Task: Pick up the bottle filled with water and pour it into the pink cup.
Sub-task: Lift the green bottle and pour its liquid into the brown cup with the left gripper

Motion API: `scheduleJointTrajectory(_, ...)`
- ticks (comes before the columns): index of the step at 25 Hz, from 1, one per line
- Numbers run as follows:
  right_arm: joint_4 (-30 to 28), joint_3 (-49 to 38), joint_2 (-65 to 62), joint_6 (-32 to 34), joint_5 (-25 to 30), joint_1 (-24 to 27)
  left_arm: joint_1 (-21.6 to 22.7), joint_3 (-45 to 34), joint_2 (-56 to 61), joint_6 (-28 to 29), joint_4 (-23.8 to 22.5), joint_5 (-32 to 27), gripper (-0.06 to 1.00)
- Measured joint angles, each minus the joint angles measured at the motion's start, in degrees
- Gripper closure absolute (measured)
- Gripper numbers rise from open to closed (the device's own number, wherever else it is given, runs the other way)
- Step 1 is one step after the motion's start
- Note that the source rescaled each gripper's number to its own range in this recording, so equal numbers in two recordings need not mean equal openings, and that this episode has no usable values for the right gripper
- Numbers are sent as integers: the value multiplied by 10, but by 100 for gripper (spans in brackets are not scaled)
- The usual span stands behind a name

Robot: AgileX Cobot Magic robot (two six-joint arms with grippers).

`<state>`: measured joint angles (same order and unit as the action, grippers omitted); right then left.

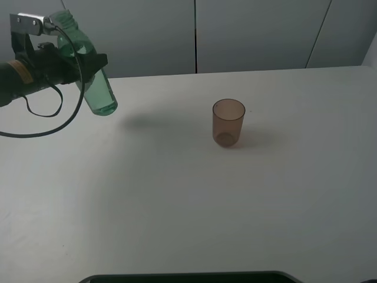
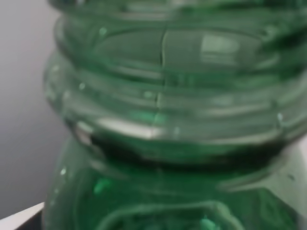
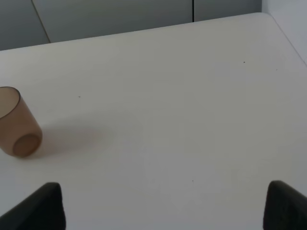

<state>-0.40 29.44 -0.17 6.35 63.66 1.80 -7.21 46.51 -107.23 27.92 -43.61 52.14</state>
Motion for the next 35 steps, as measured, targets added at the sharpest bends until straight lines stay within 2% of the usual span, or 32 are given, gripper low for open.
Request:
scheduleJointTrajectory(5,0,0,0,0,0,0,-61,63,0,2,-17,-95,92)
scheduleJointTrajectory(8,0,0,0,0,0,0,-101,93,0,-27,-21,-136,92)
scheduleJointTrajectory(13,0,0,0,0,0,0,-148,118,0,-58,-24,-149,92)
scheduleJointTrajectory(18,0,0,0,0,0,0,-172,138,-17,-72,-25,-154,92)
scheduleJointTrajectory(22,0,0,0,0,0,0,-199,154,-38,-111,-24,-191,92)
scheduleJointTrajectory(27,0,0,0,0,0,0,-243,175,-51,-181,-24,-266,92)
scheduleJointTrajectory(35,0,0,0,0,0,0,-275,182,-51,-276,-17,-286,92)
